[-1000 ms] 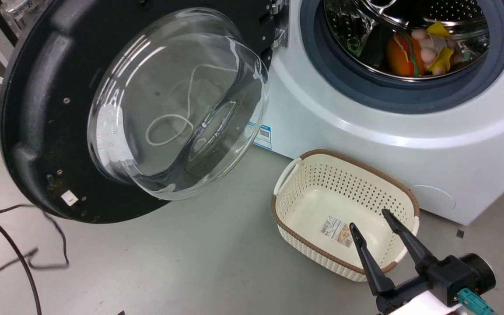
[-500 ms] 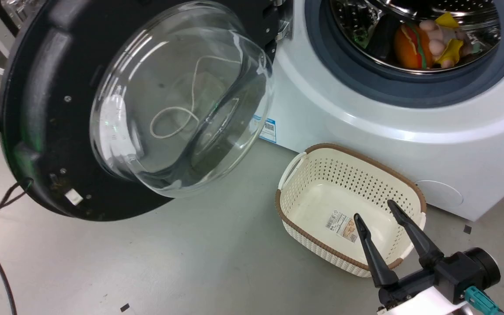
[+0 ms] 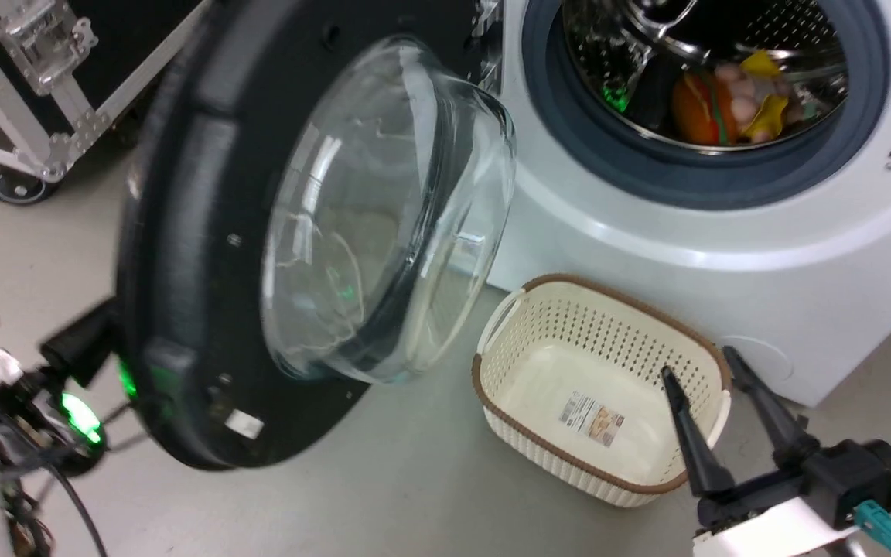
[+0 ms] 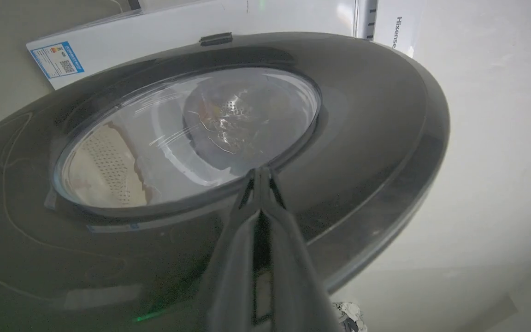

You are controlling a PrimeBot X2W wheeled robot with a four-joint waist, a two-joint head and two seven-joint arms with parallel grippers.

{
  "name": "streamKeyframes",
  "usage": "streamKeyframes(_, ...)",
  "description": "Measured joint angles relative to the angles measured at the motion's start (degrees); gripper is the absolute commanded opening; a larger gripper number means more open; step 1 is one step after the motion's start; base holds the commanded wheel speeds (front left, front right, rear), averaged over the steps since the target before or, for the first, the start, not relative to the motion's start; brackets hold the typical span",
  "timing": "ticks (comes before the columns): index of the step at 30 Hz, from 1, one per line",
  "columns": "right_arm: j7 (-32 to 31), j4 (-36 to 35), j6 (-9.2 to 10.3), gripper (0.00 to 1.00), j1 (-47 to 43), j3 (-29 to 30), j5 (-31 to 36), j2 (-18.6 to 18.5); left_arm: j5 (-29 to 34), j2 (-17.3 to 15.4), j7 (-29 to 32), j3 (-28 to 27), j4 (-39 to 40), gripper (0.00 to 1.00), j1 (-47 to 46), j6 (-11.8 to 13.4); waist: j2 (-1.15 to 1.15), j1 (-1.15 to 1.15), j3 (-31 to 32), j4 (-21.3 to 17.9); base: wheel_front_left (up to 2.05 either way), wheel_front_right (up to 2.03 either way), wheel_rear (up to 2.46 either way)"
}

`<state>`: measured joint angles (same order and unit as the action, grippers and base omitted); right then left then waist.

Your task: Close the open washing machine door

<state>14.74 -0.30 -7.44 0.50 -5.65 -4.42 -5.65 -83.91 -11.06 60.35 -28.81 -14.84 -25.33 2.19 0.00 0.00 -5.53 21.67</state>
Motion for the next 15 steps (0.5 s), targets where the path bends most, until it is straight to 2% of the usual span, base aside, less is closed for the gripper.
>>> streamKeyframes(4, 0.00, 0.21, 0.00, 1.00, -0.05, 1.88, 0.43, 0.63, -0.42, 3.70, 1.68, 1.42, 5.75, 0.00, 4.93, 1.21, 0.00, 0.00, 1.45, -0.81, 0.00, 0.00, 0.00)
streamKeyframes(5, 0.00, 0.21, 0.00, 1.00, -0.05, 1.88, 0.43, 0.63, -0.42, 3.70, 1.68, 1.42, 5.75, 0.00, 4.93, 1.21, 0.00, 0.00, 1.45, -0.81, 0.00, 0.00, 0.00)
streamKeyframes(6, 0.00, 0.29, -0.01, 1.00, -0.09, 2.76, 0.59, 0.80, -0.42, 5.32, 2.13, 2.87, 8.21, 0.00, 7.38, 1.42, 0.00, 0.00, 1.97, -1.37, 0.00, 0.00, 0.00)
streamKeyframes(8, 0.00, 0.35, 0.00, 1.00, -0.12, 3.59, 0.92, 0.99, -0.43, 6.56, 2.05, 4.64, 10.39, 0.00, 9.59, 1.15, 0.00, 0.00, 2.36, -2.02, 0.00, 0.00, 0.00)
streamKeyframes(14, 0.00, 0.69, 0.00, 1.00, -0.18, 5.10, 1.19, 1.43, -3.70, 7.71, -0.57, 9.80, 13.01, 0.00, 14.20, 0.56, 0.00, 0.00, 2.83, -4.33, 0.00, 0.00, 0.00)
streamKeyframes(15, 0.00, 0.79, 0.00, 1.00, -0.18, 5.50, 1.38, 1.56, -6.89, 7.68, -3.13, 13.70, 13.54, 0.00, 16.17, 0.26, 0.00, 0.00, 2.87, -5.45, 0.00, 0.00, 0.00)
